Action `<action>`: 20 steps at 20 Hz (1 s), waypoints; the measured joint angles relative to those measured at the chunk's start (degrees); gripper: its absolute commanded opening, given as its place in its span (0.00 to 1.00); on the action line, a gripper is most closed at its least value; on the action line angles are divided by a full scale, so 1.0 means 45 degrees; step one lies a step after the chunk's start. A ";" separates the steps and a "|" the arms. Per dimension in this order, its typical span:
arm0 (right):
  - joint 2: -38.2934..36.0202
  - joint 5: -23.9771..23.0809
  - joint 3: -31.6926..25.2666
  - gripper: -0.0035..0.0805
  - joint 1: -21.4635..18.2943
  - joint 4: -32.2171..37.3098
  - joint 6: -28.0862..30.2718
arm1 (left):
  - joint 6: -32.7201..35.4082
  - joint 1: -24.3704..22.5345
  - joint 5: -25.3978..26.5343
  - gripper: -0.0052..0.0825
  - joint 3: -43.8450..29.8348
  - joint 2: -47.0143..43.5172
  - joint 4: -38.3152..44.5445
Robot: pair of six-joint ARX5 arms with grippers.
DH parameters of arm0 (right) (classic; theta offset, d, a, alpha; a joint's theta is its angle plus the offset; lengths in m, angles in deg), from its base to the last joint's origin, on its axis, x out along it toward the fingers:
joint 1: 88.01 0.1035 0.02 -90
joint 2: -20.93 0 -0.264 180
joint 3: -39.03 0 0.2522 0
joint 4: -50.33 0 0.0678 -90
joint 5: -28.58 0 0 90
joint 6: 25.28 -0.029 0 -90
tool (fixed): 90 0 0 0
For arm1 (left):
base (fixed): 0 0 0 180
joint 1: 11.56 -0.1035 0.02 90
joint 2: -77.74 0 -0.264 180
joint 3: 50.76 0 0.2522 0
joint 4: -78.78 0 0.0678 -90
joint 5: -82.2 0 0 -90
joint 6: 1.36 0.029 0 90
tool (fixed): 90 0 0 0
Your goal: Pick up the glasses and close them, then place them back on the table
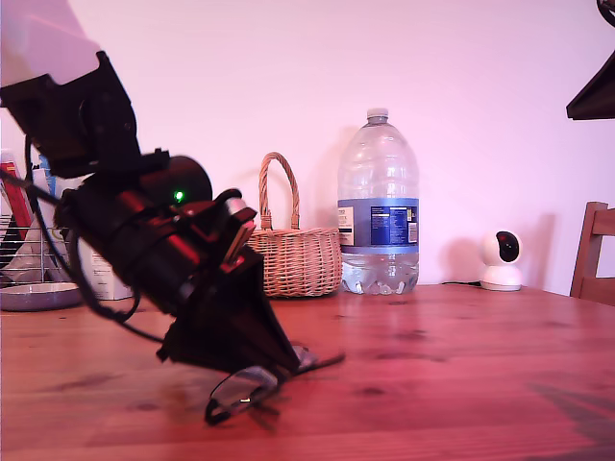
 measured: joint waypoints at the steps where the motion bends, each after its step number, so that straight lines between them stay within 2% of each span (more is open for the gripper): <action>1: 0.0000 0.0010 0.0000 0.03 0.0000 0.0000 -0.0029 | 0.0024 -0.0005 0.0146 0.29 0.0214 0.0000 -0.0073; 5: 0.0000 0.0015 0.0000 0.03 0.0000 0.0000 -0.0039 | 0.0097 -0.0185 0.0447 0.41 0.0821 0.0000 -0.0772; 14: 0.0000 0.0015 0.0000 0.03 0.0000 0.0005 -0.0039 | 0.0733 -0.0277 0.0656 0.41 0.1161 0.0000 -0.2161; 17: 0.0000 0.0010 0.0000 0.03 0.0000 0.0010 -0.0044 | 0.0991 -0.0010 0.1617 0.41 0.1161 0.0000 -0.2511; 20: 0.0000 0.0015 0.0000 0.03 0.0000 0.0029 -0.0044 | 0.1268 0.0291 0.2108 0.41 0.1234 -0.0010 -0.2555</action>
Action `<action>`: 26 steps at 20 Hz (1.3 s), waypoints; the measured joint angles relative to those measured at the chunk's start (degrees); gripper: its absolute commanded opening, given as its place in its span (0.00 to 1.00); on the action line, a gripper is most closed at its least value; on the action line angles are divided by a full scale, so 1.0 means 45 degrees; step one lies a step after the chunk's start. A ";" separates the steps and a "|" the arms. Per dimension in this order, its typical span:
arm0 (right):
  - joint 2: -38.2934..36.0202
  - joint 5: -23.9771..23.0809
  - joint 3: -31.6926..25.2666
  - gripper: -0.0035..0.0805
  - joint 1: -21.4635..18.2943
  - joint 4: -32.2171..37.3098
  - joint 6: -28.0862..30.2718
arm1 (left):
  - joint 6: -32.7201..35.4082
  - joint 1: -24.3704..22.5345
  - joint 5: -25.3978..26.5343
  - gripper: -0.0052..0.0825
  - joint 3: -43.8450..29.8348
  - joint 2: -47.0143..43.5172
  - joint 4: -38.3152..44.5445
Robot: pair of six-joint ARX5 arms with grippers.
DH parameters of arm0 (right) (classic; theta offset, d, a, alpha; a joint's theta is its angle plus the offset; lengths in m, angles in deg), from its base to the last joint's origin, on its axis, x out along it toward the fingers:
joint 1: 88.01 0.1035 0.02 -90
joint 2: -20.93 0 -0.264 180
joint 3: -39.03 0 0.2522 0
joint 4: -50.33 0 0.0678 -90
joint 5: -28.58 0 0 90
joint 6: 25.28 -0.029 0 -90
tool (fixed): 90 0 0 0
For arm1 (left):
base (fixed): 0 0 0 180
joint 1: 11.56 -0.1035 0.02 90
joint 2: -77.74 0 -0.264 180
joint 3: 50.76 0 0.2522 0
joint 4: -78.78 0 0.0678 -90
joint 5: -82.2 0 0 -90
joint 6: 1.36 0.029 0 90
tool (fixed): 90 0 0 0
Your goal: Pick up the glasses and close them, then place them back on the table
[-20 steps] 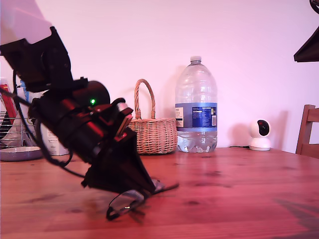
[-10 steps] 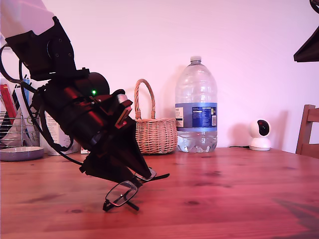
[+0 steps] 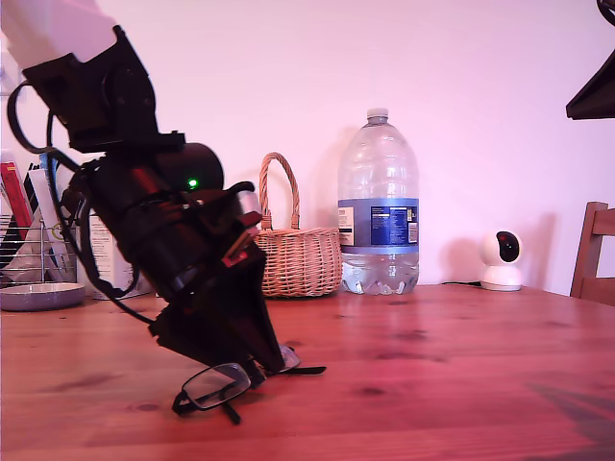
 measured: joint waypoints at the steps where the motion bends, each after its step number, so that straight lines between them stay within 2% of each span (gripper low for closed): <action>1: 0.0000 -0.0005 0.0000 0.03 0.0000 0.0000 0.0000 | 0.0005 0.0083 0.0087 0.41 0.0049 0.0000 -0.0024; 4: 0.0000 0.0000 0.0000 0.03 0.0000 0.0005 -0.0005 | 0.0107 0.0282 0.0228 0.41 0.0432 0.0000 -0.0583; 9: 0.0000 0.0000 0.0000 0.03 0.0000 0.0000 -0.0214 | 0.0389 0.0321 0.1161 0.41 0.1768 0.0000 -0.1758; 12: 0.0000 0.0005 0.0000 0.03 0.0000 0.0034 -0.0243 | 0.0559 0.0325 0.1676 0.41 0.1870 0.0000 -0.2200; 17: 0.0000 0.0053 0.0000 0.03 0.0000 0.0073 -0.0277 | 0.0568 0.0797 0.1943 0.41 0.1870 0.0000 -0.2268; 22: 0.0000 0.0248 0.0000 0.03 0.0000 0.0180 -0.0282 | 0.0661 0.1758 0.3269 0.41 0.1870 0.0000 -0.2006; 26: 0.0000 0.0301 0.0000 0.03 0.0000 0.0175 -0.0287 | 0.0801 0.1729 0.4099 0.41 0.1870 0.0000 -0.1729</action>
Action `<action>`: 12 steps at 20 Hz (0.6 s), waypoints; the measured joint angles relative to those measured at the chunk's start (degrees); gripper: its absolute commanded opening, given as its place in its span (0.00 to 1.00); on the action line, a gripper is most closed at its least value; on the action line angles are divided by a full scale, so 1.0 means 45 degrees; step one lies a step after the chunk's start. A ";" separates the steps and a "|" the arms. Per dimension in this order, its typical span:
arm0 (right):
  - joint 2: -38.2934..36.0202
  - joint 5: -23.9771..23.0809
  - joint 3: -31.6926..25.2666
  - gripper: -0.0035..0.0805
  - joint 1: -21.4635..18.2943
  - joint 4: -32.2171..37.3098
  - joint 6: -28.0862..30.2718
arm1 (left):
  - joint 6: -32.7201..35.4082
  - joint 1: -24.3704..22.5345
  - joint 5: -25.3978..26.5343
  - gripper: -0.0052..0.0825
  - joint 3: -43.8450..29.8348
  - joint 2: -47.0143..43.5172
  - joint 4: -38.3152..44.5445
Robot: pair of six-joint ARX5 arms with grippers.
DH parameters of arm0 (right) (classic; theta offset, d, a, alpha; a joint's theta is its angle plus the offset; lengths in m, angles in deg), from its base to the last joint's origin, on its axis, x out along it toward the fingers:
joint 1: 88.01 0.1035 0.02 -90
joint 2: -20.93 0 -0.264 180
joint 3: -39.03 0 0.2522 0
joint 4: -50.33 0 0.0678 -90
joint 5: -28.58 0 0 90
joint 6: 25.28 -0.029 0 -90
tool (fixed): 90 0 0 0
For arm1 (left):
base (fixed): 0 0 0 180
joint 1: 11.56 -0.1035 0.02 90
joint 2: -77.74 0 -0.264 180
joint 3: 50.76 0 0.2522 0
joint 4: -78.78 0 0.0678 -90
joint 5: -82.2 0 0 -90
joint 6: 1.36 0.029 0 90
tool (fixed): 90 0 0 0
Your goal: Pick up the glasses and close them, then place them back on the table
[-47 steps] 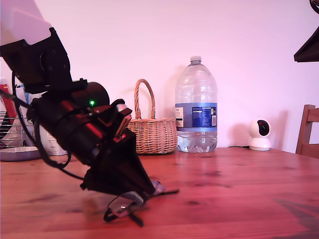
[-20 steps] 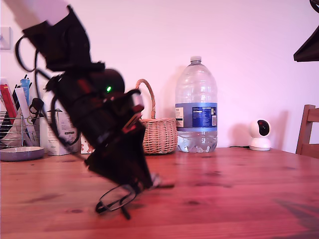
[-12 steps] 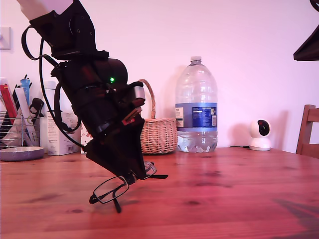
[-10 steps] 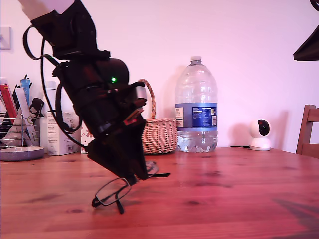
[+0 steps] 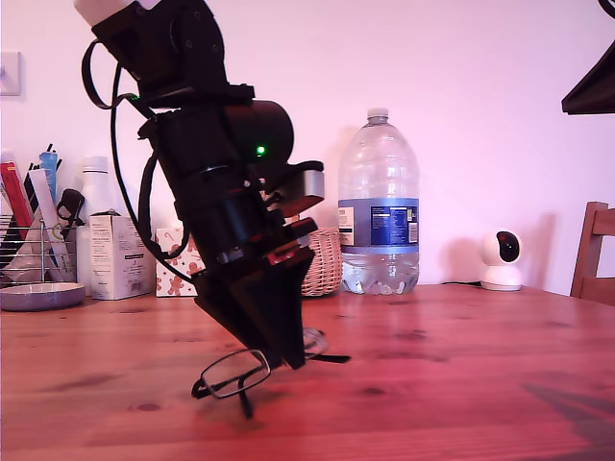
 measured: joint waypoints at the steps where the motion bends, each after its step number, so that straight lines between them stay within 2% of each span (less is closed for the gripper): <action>1: 0.0000 0.0024 0.0000 0.03 0.0000 0.0000 0.0000 | 0.0000 -0.0015 0.0121 0.41 0.0000 0.0000 0.0078; 5: 0.0000 0.0238 0.0000 0.03 0.0000 0.0049 -0.0005 | 0.0000 -0.0087 0.0219 0.41 0.0000 0.0000 0.0121; 12: 0.0000 0.0272 0.0000 0.03 0.0000 0.0321 -0.0010 | -0.0015 0.0097 -0.0690 0.41 0.0000 0.0010 -0.0291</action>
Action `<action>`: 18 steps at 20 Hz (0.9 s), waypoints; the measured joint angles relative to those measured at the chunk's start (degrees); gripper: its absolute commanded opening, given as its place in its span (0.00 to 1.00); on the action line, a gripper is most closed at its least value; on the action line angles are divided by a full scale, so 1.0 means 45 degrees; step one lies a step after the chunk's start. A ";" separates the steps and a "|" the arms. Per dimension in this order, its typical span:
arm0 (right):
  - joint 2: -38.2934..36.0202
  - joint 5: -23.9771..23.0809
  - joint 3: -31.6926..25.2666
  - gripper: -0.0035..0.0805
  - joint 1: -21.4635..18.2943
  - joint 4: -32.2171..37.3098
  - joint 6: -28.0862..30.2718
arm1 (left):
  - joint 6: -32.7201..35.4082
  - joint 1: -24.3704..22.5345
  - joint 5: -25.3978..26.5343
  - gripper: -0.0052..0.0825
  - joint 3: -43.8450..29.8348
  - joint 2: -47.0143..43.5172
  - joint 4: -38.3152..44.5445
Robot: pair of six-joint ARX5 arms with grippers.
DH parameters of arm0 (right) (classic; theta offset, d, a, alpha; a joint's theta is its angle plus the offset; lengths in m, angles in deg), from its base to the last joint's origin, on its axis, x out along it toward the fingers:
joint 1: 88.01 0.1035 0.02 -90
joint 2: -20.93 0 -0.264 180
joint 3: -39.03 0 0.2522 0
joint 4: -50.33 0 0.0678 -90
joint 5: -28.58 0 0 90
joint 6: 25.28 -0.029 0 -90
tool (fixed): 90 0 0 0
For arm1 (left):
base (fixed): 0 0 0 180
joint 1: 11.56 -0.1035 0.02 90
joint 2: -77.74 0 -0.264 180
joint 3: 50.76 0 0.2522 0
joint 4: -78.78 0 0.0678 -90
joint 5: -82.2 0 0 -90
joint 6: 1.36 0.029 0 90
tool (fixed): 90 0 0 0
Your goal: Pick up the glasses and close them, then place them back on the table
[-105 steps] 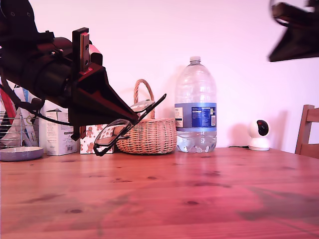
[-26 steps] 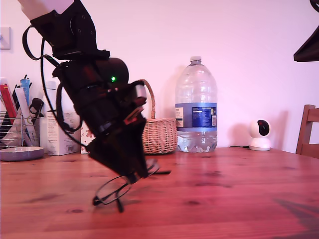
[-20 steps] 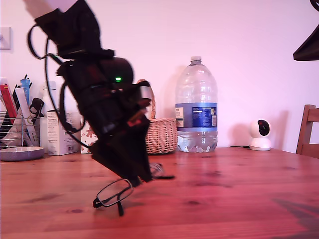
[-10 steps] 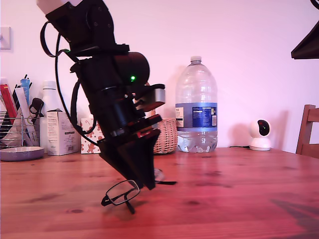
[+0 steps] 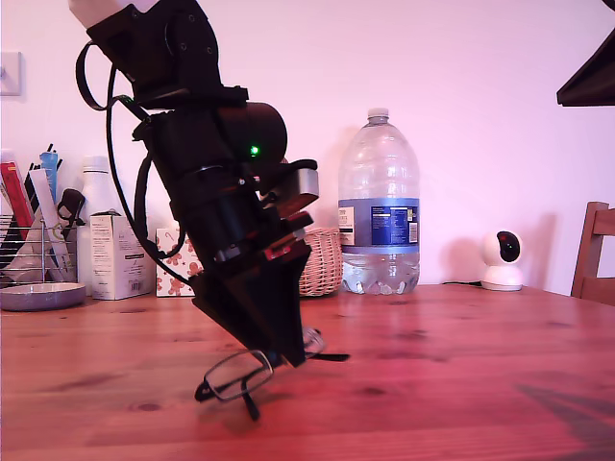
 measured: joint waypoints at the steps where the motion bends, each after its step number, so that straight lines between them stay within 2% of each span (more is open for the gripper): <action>1: 0.0000 0.0000 0.0000 0.03 0.0000 0.0024 0.0005 | 0.0005 0.0151 0.0053 0.41 0.0000 0.0049 0.0010; 7: 0.0000 0.0379 0.0000 0.03 0.0000 0.0058 -0.0039 | 0.0024 0.1025 0.2045 0.41 0.0015 0.0306 0.0287; 18: 0.0000 0.0704 0.0000 0.03 0.0000 0.0034 -0.0180 | 0.0039 0.1452 0.4041 0.41 0.0068 0.0306 0.0369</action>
